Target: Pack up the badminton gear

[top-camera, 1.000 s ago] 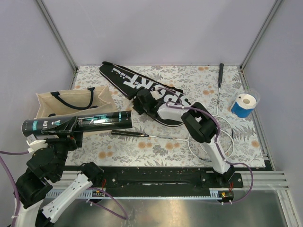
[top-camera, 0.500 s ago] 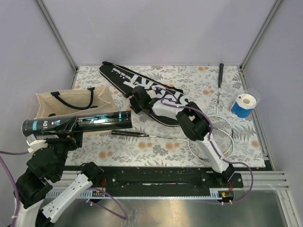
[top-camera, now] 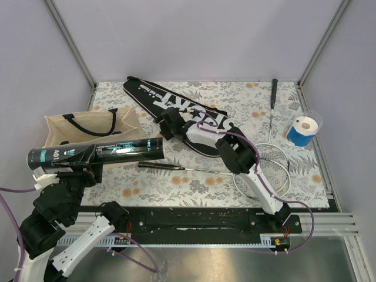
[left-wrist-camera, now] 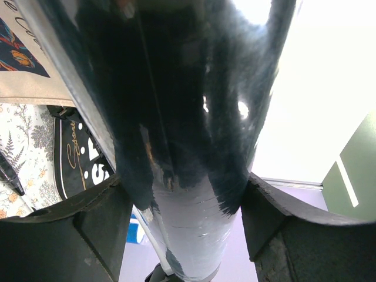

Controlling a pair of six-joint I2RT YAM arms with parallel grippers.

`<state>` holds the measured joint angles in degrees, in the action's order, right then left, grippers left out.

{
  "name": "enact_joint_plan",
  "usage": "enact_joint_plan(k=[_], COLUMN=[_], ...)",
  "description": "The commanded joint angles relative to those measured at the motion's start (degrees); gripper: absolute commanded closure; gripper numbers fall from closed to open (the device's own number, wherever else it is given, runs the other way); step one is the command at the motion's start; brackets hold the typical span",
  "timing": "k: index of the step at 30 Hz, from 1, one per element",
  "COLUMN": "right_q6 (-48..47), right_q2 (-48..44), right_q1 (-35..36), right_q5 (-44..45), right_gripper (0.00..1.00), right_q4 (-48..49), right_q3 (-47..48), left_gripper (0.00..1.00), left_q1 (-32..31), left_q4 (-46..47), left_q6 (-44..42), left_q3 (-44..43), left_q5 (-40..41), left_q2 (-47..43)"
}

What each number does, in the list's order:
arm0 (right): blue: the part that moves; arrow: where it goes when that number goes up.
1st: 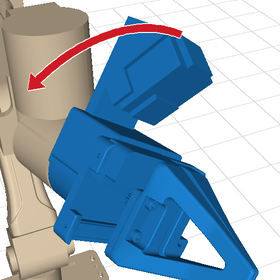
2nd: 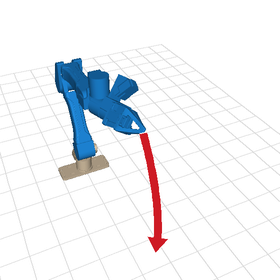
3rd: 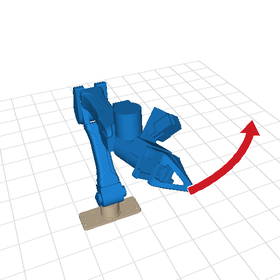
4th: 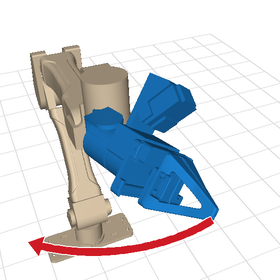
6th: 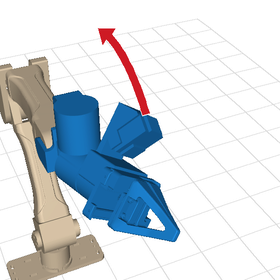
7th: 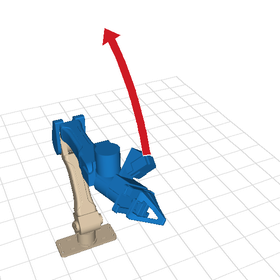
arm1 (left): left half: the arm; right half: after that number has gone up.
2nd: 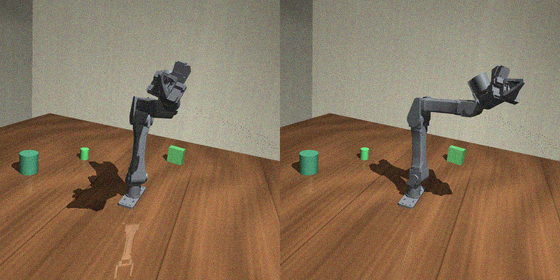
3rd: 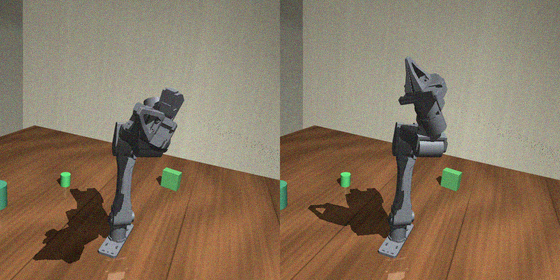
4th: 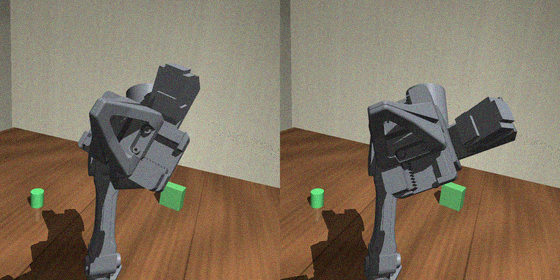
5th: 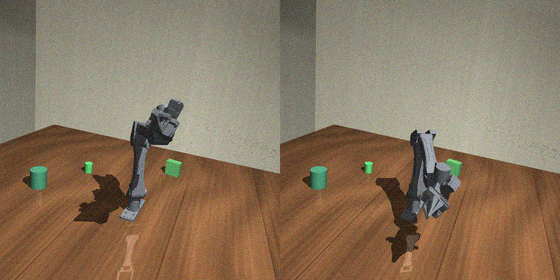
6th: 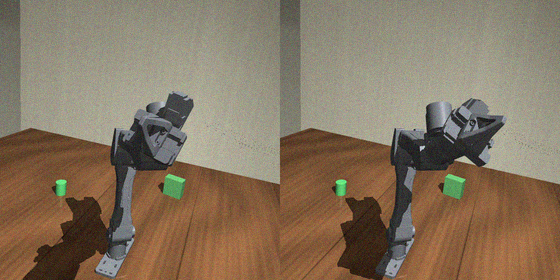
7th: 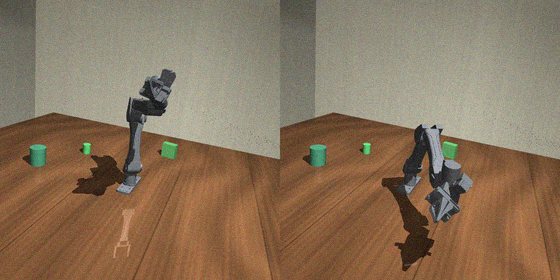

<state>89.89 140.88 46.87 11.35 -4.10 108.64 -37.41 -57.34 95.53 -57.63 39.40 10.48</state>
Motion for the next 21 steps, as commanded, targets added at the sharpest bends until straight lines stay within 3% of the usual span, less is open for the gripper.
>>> enact_joint_plan(k=[1,7,14,21], right_q6=[-0.5,-1.6,-10.8,-25.3], right_q2=[1.2,-3.5,-18.2,-37.6], right_q1=[0.2,0.2,-1.1,-4.1], right_q5=[1.6,1.8,0.7,-7.6], right_gripper=[0.27,0.39,0.44,0.44], right_q4=[2.2,11.8,23.6,20.6], right_q3=[1.0,-8.3,-26.1,-44.2], left_gripper=[0.79,0.79,0.79,0.79], left_q1=[-0.1,-0.1,-0.1,-0.1], left_q4=[3.8,3.8,4.0,4.0], left_q6=[-0.4,-0.7,-0.8,-0.5], left_q3=[-0.6,-0.8,-0.8,1.2], left_q5=[2.0,2.4,2.4,3.3], left_q2=[-0.4,-0.5,0.5,0.5])
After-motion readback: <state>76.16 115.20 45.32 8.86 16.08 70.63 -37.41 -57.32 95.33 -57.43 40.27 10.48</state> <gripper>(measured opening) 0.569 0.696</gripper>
